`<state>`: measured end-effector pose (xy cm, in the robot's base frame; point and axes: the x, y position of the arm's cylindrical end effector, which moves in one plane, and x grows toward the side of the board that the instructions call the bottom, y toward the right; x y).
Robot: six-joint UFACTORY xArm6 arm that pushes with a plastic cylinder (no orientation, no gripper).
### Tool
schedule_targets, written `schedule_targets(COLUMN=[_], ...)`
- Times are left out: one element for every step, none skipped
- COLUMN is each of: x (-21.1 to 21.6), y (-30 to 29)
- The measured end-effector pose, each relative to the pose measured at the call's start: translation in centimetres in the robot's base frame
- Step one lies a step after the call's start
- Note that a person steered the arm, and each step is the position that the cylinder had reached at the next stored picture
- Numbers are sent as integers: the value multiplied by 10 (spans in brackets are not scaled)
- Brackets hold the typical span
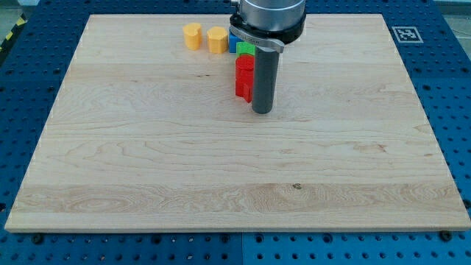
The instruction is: Push the green circle away from the group of blocks
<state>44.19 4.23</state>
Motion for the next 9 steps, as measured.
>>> schedule_targets(x=[41, 42, 42, 71, 119, 119, 119, 119, 84], y=[15, 15, 15, 15, 14, 14, -1, -92, -183])
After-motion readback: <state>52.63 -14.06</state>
